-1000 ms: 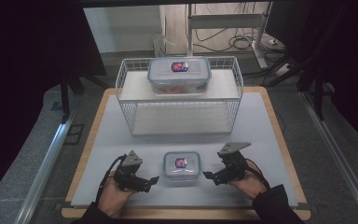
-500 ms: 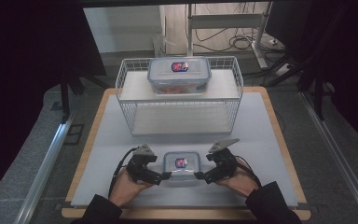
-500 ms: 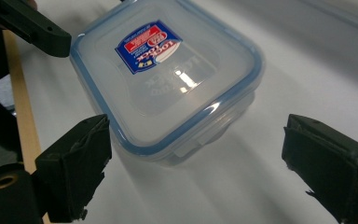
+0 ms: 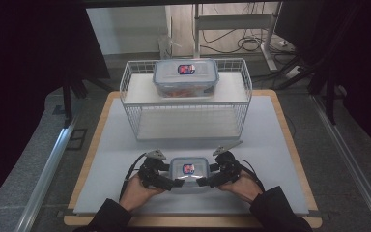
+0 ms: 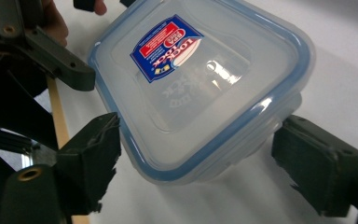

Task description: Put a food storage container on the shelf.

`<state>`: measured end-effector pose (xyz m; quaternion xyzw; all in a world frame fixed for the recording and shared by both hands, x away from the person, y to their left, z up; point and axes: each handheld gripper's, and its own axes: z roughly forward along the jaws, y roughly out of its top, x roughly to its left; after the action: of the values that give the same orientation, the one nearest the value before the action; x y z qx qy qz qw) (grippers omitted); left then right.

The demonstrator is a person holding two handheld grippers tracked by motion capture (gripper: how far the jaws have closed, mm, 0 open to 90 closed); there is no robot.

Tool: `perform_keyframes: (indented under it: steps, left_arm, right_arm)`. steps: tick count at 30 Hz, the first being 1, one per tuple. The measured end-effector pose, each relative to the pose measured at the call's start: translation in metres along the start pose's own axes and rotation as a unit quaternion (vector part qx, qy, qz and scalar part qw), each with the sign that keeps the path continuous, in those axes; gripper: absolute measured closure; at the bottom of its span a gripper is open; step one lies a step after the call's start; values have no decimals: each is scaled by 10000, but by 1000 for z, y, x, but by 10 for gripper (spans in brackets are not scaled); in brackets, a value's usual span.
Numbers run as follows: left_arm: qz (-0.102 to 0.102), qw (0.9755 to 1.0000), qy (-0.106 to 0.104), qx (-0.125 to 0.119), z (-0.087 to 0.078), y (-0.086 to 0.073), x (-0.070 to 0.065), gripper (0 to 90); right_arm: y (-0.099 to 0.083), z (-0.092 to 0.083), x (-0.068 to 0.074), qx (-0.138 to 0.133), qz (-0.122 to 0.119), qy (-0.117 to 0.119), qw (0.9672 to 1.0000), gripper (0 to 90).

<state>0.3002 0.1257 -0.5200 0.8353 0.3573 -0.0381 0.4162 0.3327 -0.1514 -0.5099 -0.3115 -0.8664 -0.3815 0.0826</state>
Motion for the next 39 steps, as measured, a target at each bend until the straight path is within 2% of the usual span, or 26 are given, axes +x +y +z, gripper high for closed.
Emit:
perform_keyframes:
  steps: [2, 5, 7, 9, 12, 16, 18, 24, 28, 29, 32, 35, 39]
  left_arm:
    - [-60, 10000, -11, -67, -5, -2, -2, 156]
    - [-202, 9994, -90, -267, -11, -7, -3, 256]
    - [-258, 9993, -106, -242, -12, -11, -4, 291]
    - [-266, 9994, -107, -191, -10, -15, -6, 308]
    - [-280, 9992, -98, -254, -12, -19, -8, 344]
    - [-513, 9968, -341, -516, -19, -25, -3, 463]
    - [-649, 9949, -490, -603, -20, -28, 0, 499]
    - [-707, 9935, -620, -649, -21, -29, 4, 519]
    - [-971, 9878, -966, -743, -22, -33, 13, 566]
    - [-1009, 9871, -991, -749, -21, -33, 14, 567]
    - [-986, 9879, -921, -769, -21, -32, 13, 567]
    - [-965, 9876, -894, -858, -20, -30, 13, 569]
    - [-965, 9859, -936, -994, -24, -25, 12, 578]
  right_arm:
    - [-1, -1, 2, 31, 65, 3, 10000, 200]
    - [-3, -5, 7, 14, 88, -52, 9999, 252]
    - [-5, -10, 10, -58, 110, -116, 9999, 342]
    - [-9, -12, 10, -103, 168, -70, 9998, 386]
    - [-14, -17, 11, -203, 173, -29, 9996, 461]
    - [-19, -21, 11, -355, 277, 72, 9990, 520]
    - [-21, -23, 10, -423, 302, 146, 9985, 538]
    - [-24, -23, 4, -552, 340, 335, 9973, 550]
    - [-26, -22, 1, -646, 448, 456, 9959, 561]
    - [-26, -22, 0, -652, 493, 478, 9955, 561]
    - [-26, -22, -2, -693, 618, 530, 9943, 564]
    - [-26, -23, -3, -739, 665, 491, 9938, 561]
    - [-26, -27, -3, -935, 794, 509, 9911, 560]
